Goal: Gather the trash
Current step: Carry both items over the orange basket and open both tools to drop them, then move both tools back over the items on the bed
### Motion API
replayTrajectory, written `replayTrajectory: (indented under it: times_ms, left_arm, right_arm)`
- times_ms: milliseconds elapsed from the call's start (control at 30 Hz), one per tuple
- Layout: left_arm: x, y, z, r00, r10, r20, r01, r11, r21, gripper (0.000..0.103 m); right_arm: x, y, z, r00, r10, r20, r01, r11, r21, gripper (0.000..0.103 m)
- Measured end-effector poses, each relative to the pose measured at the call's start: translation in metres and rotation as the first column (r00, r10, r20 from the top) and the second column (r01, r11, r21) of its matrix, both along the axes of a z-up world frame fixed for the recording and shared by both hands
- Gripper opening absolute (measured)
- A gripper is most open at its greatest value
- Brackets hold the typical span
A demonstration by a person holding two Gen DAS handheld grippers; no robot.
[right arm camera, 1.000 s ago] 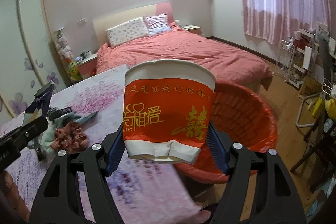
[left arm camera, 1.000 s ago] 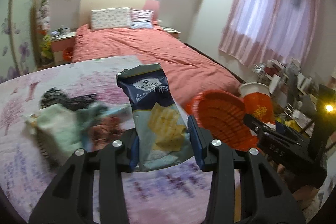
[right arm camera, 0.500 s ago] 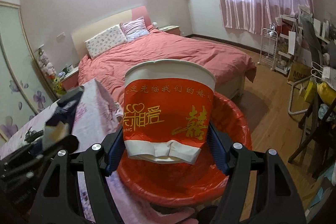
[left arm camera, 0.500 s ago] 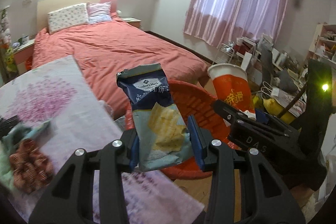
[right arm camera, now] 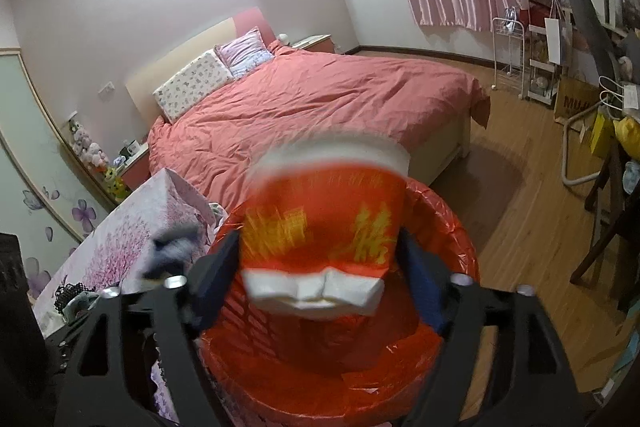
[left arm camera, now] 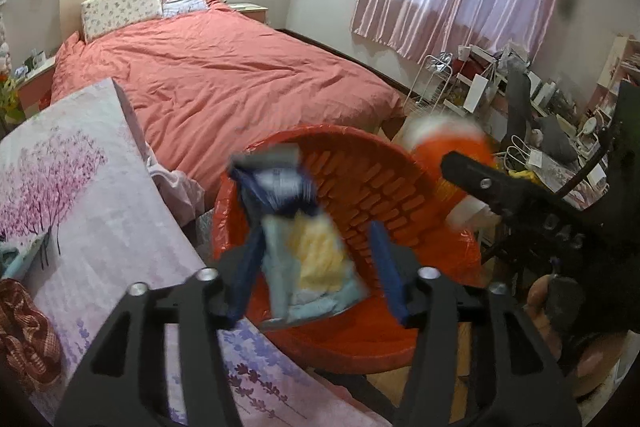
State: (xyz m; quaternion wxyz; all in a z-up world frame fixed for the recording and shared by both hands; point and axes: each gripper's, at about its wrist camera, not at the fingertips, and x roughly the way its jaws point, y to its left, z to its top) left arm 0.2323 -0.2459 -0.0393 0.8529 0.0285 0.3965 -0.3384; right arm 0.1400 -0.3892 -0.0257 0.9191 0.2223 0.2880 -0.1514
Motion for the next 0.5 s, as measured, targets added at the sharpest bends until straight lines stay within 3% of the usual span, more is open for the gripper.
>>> replayTrajectory:
  times_ms: [267, 500]
  left_arm:
    - [0.001, 0.017, -0.005, 0.999, 0.038, -0.002, -0.038, 0.999, 0.019, 0.067]
    - [-0.013, 0.062, 0.006, 0.988, 0.138, 0.064, -0.143, 0.987, 0.07, 0.073]
  right_arm:
    - [-0.006, -0.001, 0.009, 1.0, -0.021, 0.003, 0.021, 0.999, -0.024, 0.086]
    - [-0.011, 0.02, 0.023, 1.0, 0.001, 0.01, 0.0, 0.996, -0.085, 0.086]
